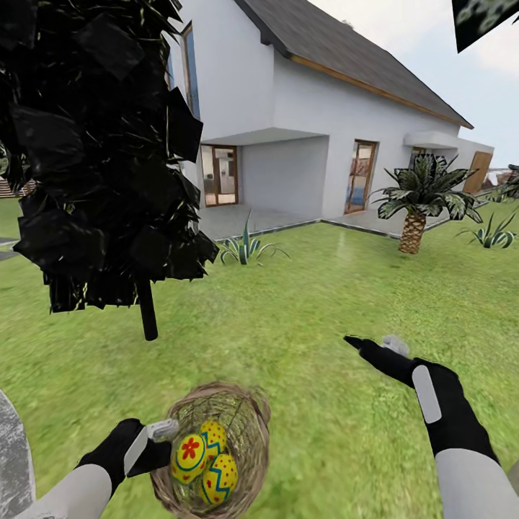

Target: Take the three Easter eggs out of the wicker basket on the lawn in the garden, then place them on the lawn next to a single tree (choose any tree) so that all three eggs are next to the same tree and none are left in the basket.

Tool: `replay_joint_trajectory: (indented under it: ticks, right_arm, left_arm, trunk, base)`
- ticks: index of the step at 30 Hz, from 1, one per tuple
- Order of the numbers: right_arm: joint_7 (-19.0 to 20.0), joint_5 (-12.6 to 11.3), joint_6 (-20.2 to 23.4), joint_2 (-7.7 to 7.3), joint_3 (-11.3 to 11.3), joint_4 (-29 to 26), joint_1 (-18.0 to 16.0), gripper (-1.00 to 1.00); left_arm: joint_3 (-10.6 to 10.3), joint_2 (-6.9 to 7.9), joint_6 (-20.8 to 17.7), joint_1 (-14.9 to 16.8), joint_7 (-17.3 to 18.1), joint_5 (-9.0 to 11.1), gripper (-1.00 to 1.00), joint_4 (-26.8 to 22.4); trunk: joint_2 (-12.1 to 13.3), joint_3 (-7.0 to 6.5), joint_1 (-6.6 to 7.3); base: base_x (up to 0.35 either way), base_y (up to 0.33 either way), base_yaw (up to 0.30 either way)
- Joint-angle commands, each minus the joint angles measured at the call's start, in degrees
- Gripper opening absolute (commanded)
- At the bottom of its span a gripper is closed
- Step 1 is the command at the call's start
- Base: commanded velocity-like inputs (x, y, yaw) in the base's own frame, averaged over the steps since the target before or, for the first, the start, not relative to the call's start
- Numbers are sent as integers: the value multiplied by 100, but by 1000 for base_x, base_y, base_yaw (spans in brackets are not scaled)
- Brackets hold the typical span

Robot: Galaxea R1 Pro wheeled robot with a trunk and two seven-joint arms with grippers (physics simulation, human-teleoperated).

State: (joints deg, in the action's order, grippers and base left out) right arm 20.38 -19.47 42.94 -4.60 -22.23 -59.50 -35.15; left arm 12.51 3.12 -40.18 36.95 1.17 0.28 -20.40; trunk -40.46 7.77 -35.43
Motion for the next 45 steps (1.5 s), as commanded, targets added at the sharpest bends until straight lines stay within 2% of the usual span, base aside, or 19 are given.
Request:
replay_joint_trajectory:
  ticks: [1,11,22,34,36,38,45]
  right_arm:
    - [48,4,58,8,5,-75,40,100]
    - [57,-22,83,133,25,-106,74,100]
    - [75,-24,85,135,23,-99,77,100]
    - [167,-35,82,133,10,-62,77,100]
    - [168,-63,83,128,-3,-62,77,100]
    - [168,-202,87,121,-8,-63,77,100]
    - [169,-276,67,127,-4,-62,78,100]
  left_arm:
    - [41,-28,-16,5,-66,171,-100,-8]
    - [41,-65,-15,5,-98,174,-100,-8]
    - [44,-66,-65,5,-13,190,-100,-8]
    - [50,-147,-98,5,19,224,-100,-8]
    - [46,-160,-108,5,278,218,-100,-8]
    - [42,-162,-112,5,496,211,-100,-8]
    - [34,-173,-104,5,559,209,-100,-8]
  trunk:
    - [-51,28,-24]
    - [-452,207,-244]
    - [-893,405,-485]
    - [-1374,620,-749]
    - [-1454,656,-793]
    - [-1535,692,-837]
    - [-1815,818,-991]
  base:
    - [0,0,0]
    - [0,0,0]
    - [0,0,0]
    - [0,0,0]
    - [0,0,0]
    - [0,0,0]
    - [0,0,0]
